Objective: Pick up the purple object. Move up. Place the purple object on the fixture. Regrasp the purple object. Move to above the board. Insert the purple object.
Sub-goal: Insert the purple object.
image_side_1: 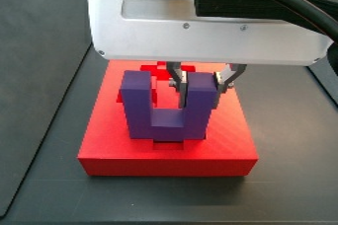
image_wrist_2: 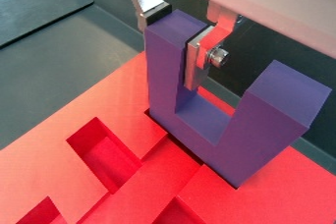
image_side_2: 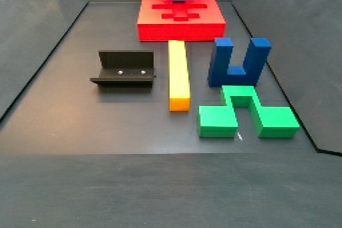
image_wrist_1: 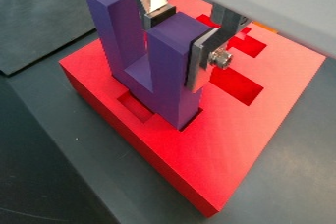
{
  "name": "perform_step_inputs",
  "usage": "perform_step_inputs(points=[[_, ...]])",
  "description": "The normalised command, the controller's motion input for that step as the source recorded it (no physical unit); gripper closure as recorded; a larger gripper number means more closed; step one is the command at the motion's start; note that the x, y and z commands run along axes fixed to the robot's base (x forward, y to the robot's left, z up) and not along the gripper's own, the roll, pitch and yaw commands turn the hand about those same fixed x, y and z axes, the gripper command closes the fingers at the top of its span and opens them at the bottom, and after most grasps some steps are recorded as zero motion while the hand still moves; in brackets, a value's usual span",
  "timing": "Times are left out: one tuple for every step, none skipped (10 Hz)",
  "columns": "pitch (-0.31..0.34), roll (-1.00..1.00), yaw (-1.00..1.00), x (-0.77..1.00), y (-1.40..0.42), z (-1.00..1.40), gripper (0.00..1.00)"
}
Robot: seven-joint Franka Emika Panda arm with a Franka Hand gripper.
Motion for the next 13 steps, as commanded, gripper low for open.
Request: perform_step_inputs(points=[[0.0,0.0,0.0,0.0,0.0,-0.19,1.0],[0.0,0.0,0.0,0.08,0.0,-0.28,1.0],[0.0,0.03,0.01,0.26,0.0,-0.36,1.0],[0.0,0.05,0.01,0.3,0.0,-0.34,1.0],[0.0,0.04,0.0,0.34,0.0,-0.36,1.0],[0.0,0.03,0.01,0.39,0.0,-0.37,1.0],[-0.003,0.01,0.01,0.39,0.0,-0.36,1.0],[-0.003,0.01,0.01,0.38,0.0,-0.39,1.0],[0.0,0.06,0.0,0.17,0.0,-0.29,1.0],[-0.036,0.0,0.0,-0.05,-0.01,0.0,1.0],[0.0,0.06,0.0,-0.07,0.0,-0.05,1.0],[0.0,0.15,0.0,-0.07,0.0,-0.03,1.0],[0.0,0.12,0.0,-0.03,0.0,-0.1,1.0]])
